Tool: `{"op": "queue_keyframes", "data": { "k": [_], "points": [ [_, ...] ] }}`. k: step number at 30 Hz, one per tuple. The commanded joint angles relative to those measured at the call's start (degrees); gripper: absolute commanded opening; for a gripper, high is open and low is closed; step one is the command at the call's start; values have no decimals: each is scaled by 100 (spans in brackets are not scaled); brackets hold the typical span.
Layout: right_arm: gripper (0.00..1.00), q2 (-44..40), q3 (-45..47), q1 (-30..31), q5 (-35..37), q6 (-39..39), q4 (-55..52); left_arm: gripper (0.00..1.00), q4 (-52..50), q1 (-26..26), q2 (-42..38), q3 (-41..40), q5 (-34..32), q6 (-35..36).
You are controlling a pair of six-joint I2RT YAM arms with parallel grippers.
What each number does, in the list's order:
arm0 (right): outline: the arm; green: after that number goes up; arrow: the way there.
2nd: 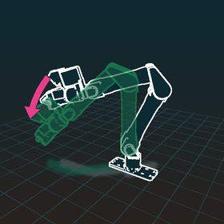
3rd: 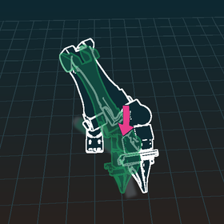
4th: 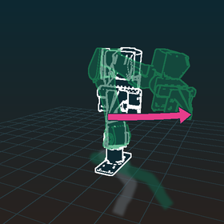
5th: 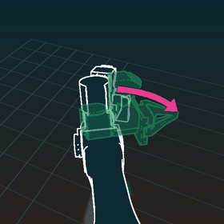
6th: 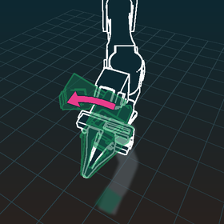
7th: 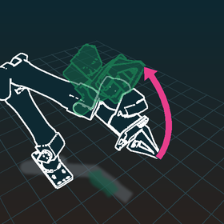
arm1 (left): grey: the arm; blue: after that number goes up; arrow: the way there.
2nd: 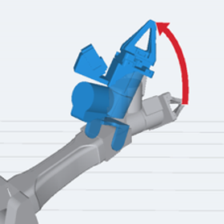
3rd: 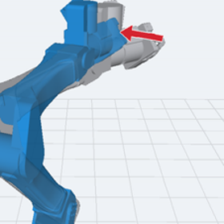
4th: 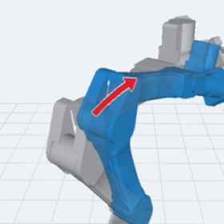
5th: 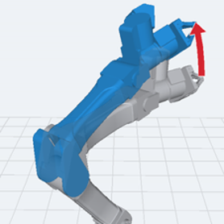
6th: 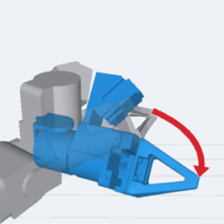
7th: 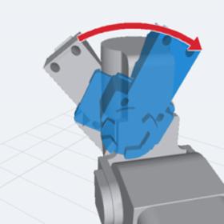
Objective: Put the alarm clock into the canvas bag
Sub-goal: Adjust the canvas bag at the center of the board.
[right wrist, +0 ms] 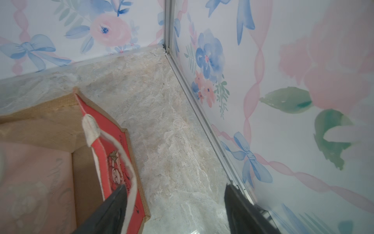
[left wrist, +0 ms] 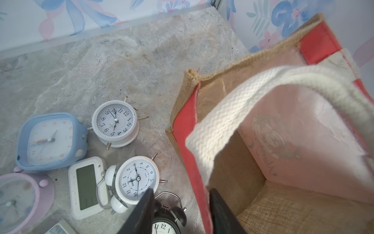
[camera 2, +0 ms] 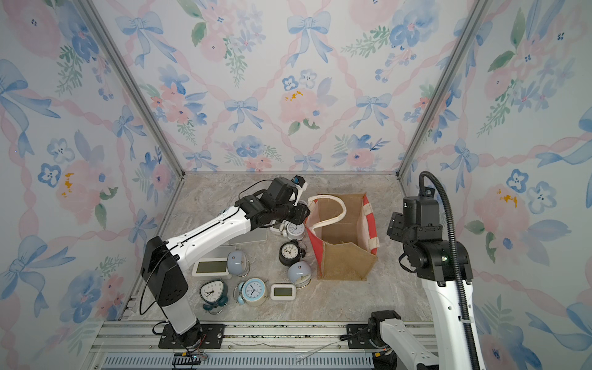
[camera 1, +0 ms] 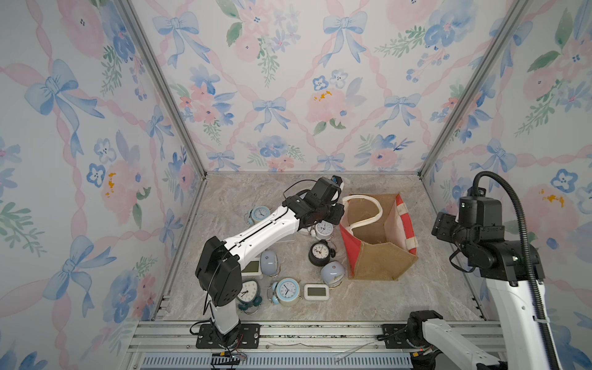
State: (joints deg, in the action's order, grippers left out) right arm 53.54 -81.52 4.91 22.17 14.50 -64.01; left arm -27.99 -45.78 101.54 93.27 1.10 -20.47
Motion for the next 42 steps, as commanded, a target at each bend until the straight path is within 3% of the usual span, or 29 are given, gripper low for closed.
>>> {"op": "queue_keyframes", "data": {
  "k": [1, 6, 9, 10, 15, 20, 25, 29, 35, 42],
  "points": [
    [76, 142, -105, -34, -1855, 87, 329, 50, -18, -44, -169, 156, -73, 10],
    [77, 488, 395, -34, -3551, 863, 1187, 52, -21, -75, -359, 231, -110, -27],
    [84, 753, 824, -34, -4163, 1265, 1837, 53, -14, -98, -436, 198, -153, -27],
    [91, 868, 939, -34, -4315, 1360, 2013, 53, -22, -98, -450, 173, -187, -27],
    [100, 1347, 1284, -41, -4644, 1649, 2580, 53, -20, -98, -525, 5, -309, -57],
    [96, 1921, 1500, -6, -5194, 1986, 3094, 53, -15, -97, -629, -190, -463, -89],
    [96, 2412, 1268, 159, -4961, 1907, 2802, 53, -22, -98, -714, -366, -602, -115],
    [97, 2630, 1346, 189, -5231, 1978, 2928, 51, -16, -98, -640, -481, -580, -111],
    [96, 2436, 1612, 195, -6062, 2509, 3587, 45, -18, -98, -504, -606, -517, -149],
    [96, 1929, 1539, 188, -6290, 2790, 3669, 37, -20, -98, -449, -620, -501, -150]
  ]
}}
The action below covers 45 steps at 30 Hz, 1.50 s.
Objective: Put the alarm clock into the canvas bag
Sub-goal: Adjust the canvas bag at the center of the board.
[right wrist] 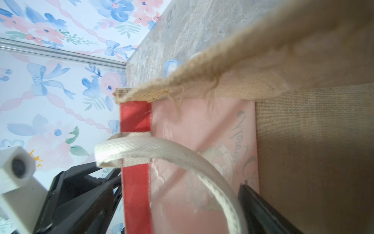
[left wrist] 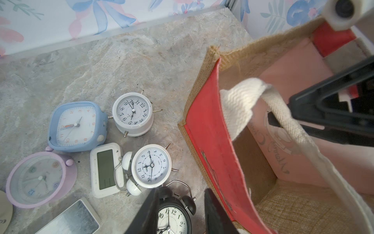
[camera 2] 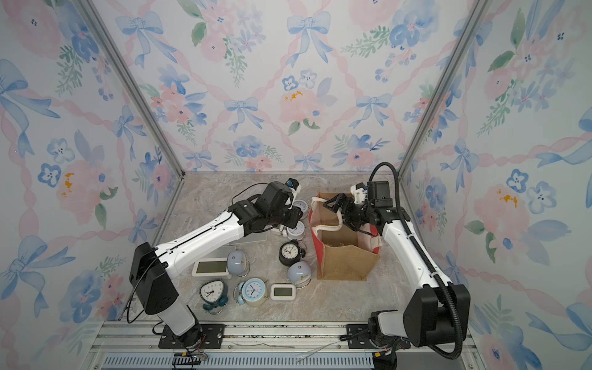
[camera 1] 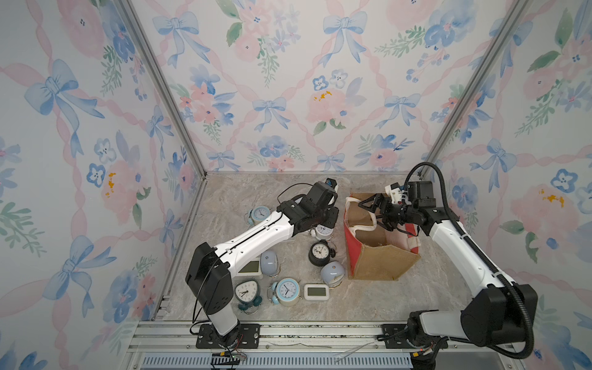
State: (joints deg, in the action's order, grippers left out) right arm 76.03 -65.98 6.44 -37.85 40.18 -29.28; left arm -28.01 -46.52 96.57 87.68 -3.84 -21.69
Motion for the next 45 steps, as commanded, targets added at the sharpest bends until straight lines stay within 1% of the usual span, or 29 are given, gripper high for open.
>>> {"op": "queue_keyframes", "data": {
  "k": [1, 4, 7, 10, 15, 18, 23, 27, 30, 32, 36, 39, 42, 45],
  "points": [
    [96, -402, -61, 39, -260, 234, 164, 36, -19, -22, 30, -79, -57, -28],
    [96, -607, -211, 67, -218, 296, 78, 37, -16, 10, -117, -152, -204, -41],
    [97, -726, -454, 241, -121, 266, -75, 37, -14, 160, -376, -306, -196, -87],
    [97, -740, -818, 560, 85, 204, -254, 37, -19, 369, -700, -505, -204, -106],
    [97, -612, -1399, 1255, 690, 92, -473, 37, -20, 671, -1248, -866, -282, -103],
    [97, -381, -1773, 1747, 1191, -72, -659, 38, -17, 821, -1505, -1059, -284, -100],
    [98, 252, -2340, 2613, 2005, -404, -1096, 42, -19, 984, -1836, -1274, -302, -125],
    [97, 790, -2815, 3215, 2293, -828, -1421, 43, -19, 1090, -1997, -1382, -305, -127],
    [97, 1133, -3272, 3571, 2676, -1159, -1886, 44, -20, 1169, -2066, -1429, -294, -132],
    [97, 1363, -3631, 3770, 3084, -1410, -2351, 44, -12, 1197, -2076, -1433, -282, -122],
    [96, 1581, -4045, 3933, 3804, -1735, -3009, 45, -18, 1213, -2039, -1379, -248, -104],
    [96, 1546, -4144, 3901, 4209, -1883, -3331, 45, -17, 1213, -1940, -1291, -156, -89],
    [97, 1300, -4022, 3765, 4342, -1922, -3352, 45, -6, 1212, -1826, -1157, 3, -92],
    [97, 907, -3747, 3473, 4338, -1897, -3219, 44, -4, 1095, -1571, -944, 166, -120]
  ]
}}
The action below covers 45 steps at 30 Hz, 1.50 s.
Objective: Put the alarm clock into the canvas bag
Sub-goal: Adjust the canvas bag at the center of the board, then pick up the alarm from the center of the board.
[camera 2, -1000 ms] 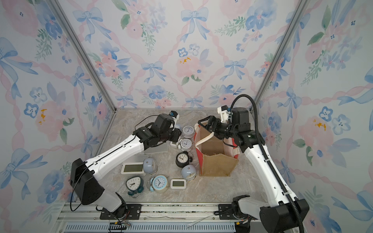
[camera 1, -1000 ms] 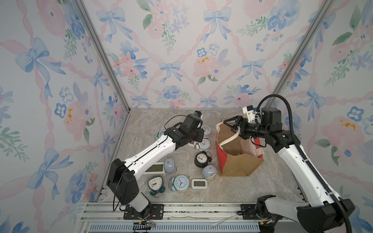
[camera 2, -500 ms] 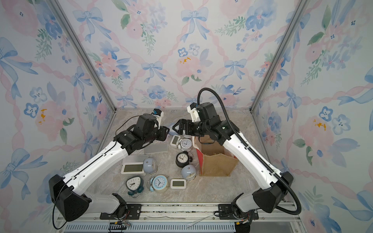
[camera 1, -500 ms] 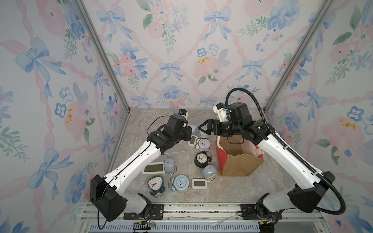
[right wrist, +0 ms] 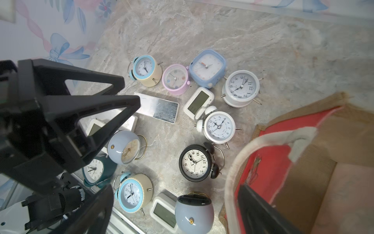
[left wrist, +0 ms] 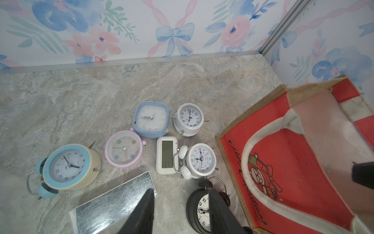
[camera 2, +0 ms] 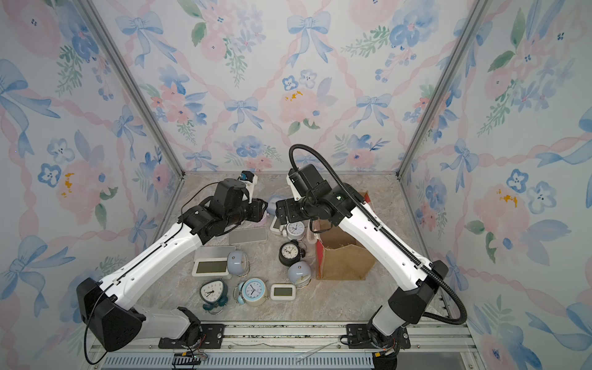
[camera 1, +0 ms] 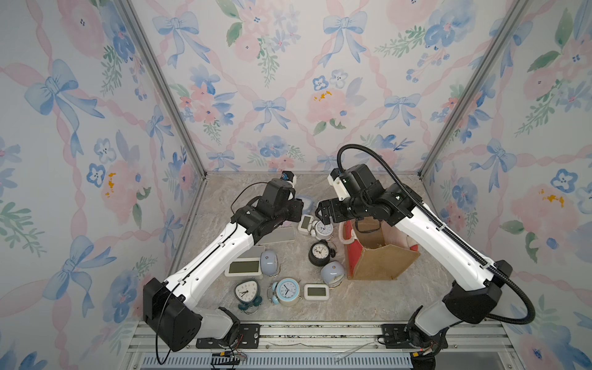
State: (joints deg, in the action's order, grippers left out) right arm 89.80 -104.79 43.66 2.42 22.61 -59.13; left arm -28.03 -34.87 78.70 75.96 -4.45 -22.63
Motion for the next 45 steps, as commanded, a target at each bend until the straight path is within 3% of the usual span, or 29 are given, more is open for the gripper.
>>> {"op": "queue_keyframes", "data": {
  "k": [1, 10, 20, 26, 32, 45],
  "points": [
    [96, -620, 277, -416, 294, -130, -186, 44, -8, -170, 325, 327, 232, -25],
    [100, -1759, 1484, -2380, -147, -300, -76, 46, 6, -860, 1500, 1174, 367, -69],
    [95, -2246, 2186, -4163, -415, -776, -127, 44, -3, -718, 2083, 1132, -15, -168],
    [93, -2289, 2444, -4190, -450, -704, 16, 48, -5, -671, 2455, 1017, -153, -158],
    [93, -2228, 2563, -4146, -505, -665, 32, 68, -18, -704, 2946, 1018, -400, -144],
    [93, -2225, 2666, -4102, -488, -654, 52, 85, -201, -904, 3861, 1602, -993, -284]
  ]
}}
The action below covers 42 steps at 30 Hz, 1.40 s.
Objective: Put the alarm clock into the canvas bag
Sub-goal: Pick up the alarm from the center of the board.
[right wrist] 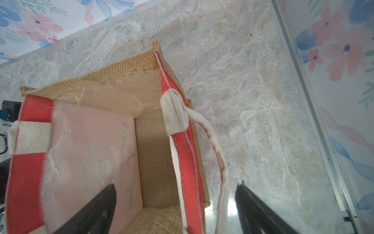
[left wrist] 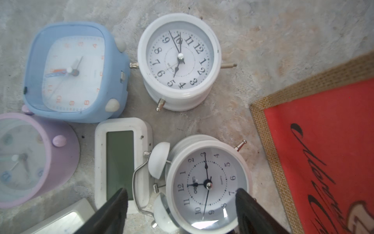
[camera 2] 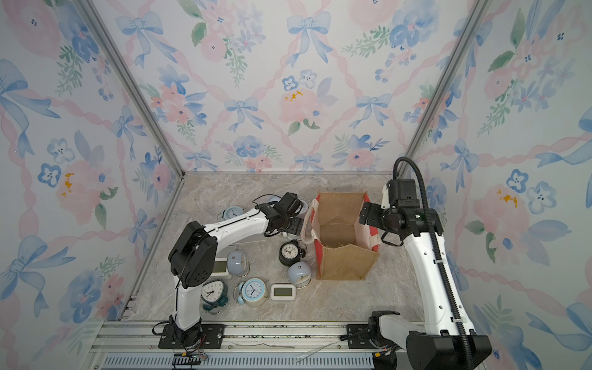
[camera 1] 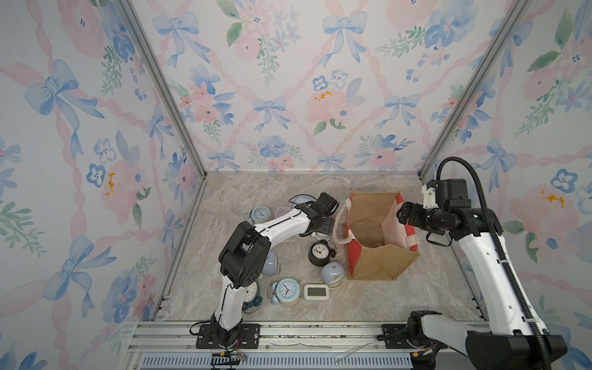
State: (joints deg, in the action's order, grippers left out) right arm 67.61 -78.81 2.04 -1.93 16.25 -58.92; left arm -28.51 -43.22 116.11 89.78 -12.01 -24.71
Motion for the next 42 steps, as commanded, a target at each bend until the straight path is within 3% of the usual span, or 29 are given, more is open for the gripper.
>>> {"op": "queue_keyframes", "data": {
  "k": [1, 18, 42],
  "points": [
    [93, -17, 60, 59, -53, -22, 29, 85, -159, -94, 150, 261, -262, -83],
    [95, -55, 71, 86, -88, -9, 40, 91, -172, -265, 579, 543, -356, -495],
    [95, -44, 277, 100, -29, 75, 144, 84, -173, -265, 931, 639, -275, -512]
  ]
}}
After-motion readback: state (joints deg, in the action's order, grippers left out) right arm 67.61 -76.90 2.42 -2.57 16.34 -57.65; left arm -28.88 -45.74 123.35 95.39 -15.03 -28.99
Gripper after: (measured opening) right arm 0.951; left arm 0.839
